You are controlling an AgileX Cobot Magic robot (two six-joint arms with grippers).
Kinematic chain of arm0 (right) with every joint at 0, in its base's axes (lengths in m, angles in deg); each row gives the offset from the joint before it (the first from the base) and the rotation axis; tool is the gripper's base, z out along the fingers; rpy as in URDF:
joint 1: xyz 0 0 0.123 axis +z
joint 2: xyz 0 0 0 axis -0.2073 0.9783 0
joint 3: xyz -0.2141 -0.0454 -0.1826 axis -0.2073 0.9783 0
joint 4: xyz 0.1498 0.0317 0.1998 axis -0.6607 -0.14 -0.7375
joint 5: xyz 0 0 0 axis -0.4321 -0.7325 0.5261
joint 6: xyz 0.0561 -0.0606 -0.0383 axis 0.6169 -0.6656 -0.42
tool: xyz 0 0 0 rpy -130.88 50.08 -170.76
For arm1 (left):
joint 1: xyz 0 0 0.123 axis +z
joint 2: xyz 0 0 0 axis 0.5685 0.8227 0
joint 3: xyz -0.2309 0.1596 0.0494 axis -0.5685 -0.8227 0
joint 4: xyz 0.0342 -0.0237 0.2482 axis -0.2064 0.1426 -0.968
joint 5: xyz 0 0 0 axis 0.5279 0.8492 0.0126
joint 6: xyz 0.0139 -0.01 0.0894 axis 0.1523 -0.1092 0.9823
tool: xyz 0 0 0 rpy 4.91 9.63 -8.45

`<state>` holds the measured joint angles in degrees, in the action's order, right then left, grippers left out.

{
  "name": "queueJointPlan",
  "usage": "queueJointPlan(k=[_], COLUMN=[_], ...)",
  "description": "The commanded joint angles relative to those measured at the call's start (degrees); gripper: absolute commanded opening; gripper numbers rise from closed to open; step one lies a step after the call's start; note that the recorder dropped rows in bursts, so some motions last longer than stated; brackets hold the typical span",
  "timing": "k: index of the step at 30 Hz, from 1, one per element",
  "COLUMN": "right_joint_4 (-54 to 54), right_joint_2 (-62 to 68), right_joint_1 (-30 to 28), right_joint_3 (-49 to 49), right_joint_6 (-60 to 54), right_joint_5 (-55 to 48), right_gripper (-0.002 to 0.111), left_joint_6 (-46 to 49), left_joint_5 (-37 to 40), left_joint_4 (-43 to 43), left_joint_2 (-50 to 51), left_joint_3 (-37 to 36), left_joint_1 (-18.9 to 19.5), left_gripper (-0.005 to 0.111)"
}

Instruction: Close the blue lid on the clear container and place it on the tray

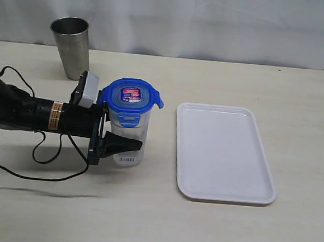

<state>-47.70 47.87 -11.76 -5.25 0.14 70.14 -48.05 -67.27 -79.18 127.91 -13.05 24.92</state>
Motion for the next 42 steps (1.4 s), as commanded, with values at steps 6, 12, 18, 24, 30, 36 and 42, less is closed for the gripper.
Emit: queueJointPlan(k=[6, 12, 18, 24, 30, 36, 42], right_joint_4=[0.82, -1.86, -11.16, 3.98, 35.86, 57.23, 58.30], right_joint_2=[-0.24, -0.24, -0.24, 5.29, 25.49, 47.71, 63.85], right_joint_1=[-0.08, -0.08, -0.08, -0.08, -0.08, -0.08, -0.08], right_joint_3=[0.14, 0.14, 0.14, -9.93, -26.82, -39.05, -51.12], right_joint_6=[-0.01, 0.37, 14.25, 28.57, 54.64, 67.87, 59.11], right_joint_5=[1.63, 27.62, 42.98, 36.65, 25.99, 19.59, -7.16], right_gripper=[0.005, 0.005, 0.005, 0.005, 0.014, 0.034, 0.034], left_joint_6=[-0.13, -0.14, -0.14, -0.14, -0.03, 0.38, 1.05], left_joint_5=[1.03, 1.03, 1.03, 1.03, 1.03, 1.03, 1.03], left_joint_4=[-4.03, -3.80, -2.70, -2.60, -2.33, -2.09, -2.09], left_joint_2=[-0.90, -0.90, -0.90, -0.90, -0.90, -0.90, -0.90], left_joint_3=[-1.16, -1.16, -1.16, -1.16, -1.16, -1.16, -1.16], left_joint_1=[0.82, 0.82, 0.82, 0.82, 0.82, 0.82, 0.82], left_gripper=[0.000, 0.000, 0.000, 0.000, 0.000, 0.000, 0.000])
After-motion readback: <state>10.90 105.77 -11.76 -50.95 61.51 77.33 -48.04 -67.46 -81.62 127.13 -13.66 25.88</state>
